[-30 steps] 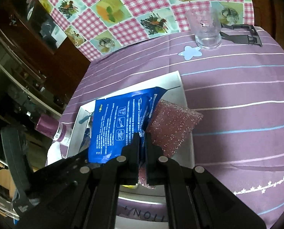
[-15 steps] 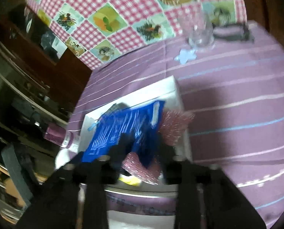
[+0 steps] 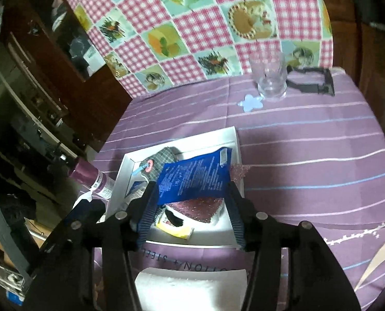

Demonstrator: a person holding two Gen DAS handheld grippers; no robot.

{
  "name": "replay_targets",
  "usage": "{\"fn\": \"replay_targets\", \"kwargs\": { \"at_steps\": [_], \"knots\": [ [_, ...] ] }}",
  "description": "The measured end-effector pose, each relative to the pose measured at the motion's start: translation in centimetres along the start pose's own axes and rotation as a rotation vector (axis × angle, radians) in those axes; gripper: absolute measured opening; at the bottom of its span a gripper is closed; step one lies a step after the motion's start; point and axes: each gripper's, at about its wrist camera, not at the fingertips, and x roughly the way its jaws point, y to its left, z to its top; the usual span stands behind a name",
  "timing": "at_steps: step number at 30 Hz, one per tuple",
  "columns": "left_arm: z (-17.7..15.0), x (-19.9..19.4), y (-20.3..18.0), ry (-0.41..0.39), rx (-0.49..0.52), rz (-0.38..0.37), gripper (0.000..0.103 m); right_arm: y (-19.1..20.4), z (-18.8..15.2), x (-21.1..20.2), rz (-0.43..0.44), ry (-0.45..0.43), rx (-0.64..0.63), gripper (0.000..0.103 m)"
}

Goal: Organize soft objects

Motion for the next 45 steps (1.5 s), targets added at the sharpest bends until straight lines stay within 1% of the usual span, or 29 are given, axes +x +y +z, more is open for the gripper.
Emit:
{"fn": "replay_targets", "kwargs": {
  "at_steps": [2,5,7,9,11,12,13,15,16,17,18,20,23,25,29,32,33,35,38,41,45],
  "knots": [
    [-0.1,-0.8,-0.2,-0.029,0.035,0.019,0.102,0.5,-0.4,-0.5,-0.003,-0.007,-0.029,0.057],
    [-0.3,-1.8,-0.9,-0.064,0.114,0.062,0.102,1.5,-1.0,-0.9,-0.032,-0.001,-0.089,0.058],
    [-0.6,-2.4,-1.4,-0.068,0.172,0.055,0.103,2.0,-1.5,-1.3,-0.056,-0.01,-0.117,0.058],
    [-1.1,-2.9,-1.6,-0.061,0.199,0.047,0.103,2.4,-2.0,-2.1,-0.071,-0.028,-0.141,0.058],
    [-1.9,-3.6,-2.0,-0.078,0.237,0.065,0.103,2.7,-2.6,-3.0,-0.077,-0.047,-0.162,0.058],
    [-2.4,-4.1,-2.1,-0.096,0.258,0.086,0.103,2.9,-2.9,-3.4,-0.08,-0.057,-0.172,0.058],
    [-3.1,-4.8,-2.5,-0.136,0.289,0.116,0.103,3.0,-3.2,-3.9,-0.084,-0.068,-0.182,0.058],
    [-3.9,-5.7,-2.8,-0.171,0.318,0.135,0.103,3.2,-4.1,-5.1,-0.098,-0.094,-0.201,0.058],
    [-4.2,-6.0,-2.7,-0.166,0.318,0.122,0.103,3.3,-4.6,-5.6,-0.105,-0.104,-0.209,0.058],
    [-4.5,-6.3,-2.5,-0.147,0.298,0.091,0.103,3.3,-5.1,-6.1,-0.112,-0.118,-0.217,0.058],
    [-4.6,-6.5,-2.1,-0.124,0.26,0.058,0.103,3.2,-5.6,-6.4,-0.118,-0.126,-0.221,0.058],
    [-5.2,-6.8,-1.2,-0.097,0.191,0.02,0.103,3.0,-6.9,-7.1,-0.134,-0.139,-0.233,0.058],
    [-6.6,-6.9,-0.4,-0.07,0.137,-0.003,0.103,2.3,-9.2,-7.6,-0.16,-0.156,-0.239,0.058],
    [-7.5,-6.8,-0.1,-0.048,0.136,0.01,0.103,1.7,-10.5,-7.5,-0.19,-0.161,-0.232,0.058],
    [-9.5,-6.3,0.0,-0.004,0.171,0.055,0.103,1.1,-13.1,-7.2,-0.181,-0.217,-0.279,0.058],
    [-10.5,-6.1,0.6,0.014,0.158,0.074,0.103,0.8,-14.3,-6.2,-0.194,-0.194,-0.271,0.058],
    [-10.8,-6.0,0.8,0.016,0.146,0.078,0.103,0.7,-14.7,-6.1,-0.19,-0.201,-0.265,0.058],
    [-11.0,-5.8,1.2,0.018,0.14,0.089,0.103,0.1,-15.4,-6.2,-0.178,-0.228,-0.238,0.058],
    [-11.2,-6.0,1.4,0.003,0.137,0.12,0.103,-0.4,-15.8,-5.9,-0.16,-0.215,-0.21,0.058],
    [-11.0,-6.7,1.6,-0.02,0.12,0.107,0.103,-0.1,-16.1,-6.1,-0.165,-0.236,-0.219,0.058],
    [-10.9,-7.2,1.7,-0.04,0.101,0.086,0.103,0.5,-16.6,-6.0,-0.167,-0.244,-0.251,0.058]
  ]
}}
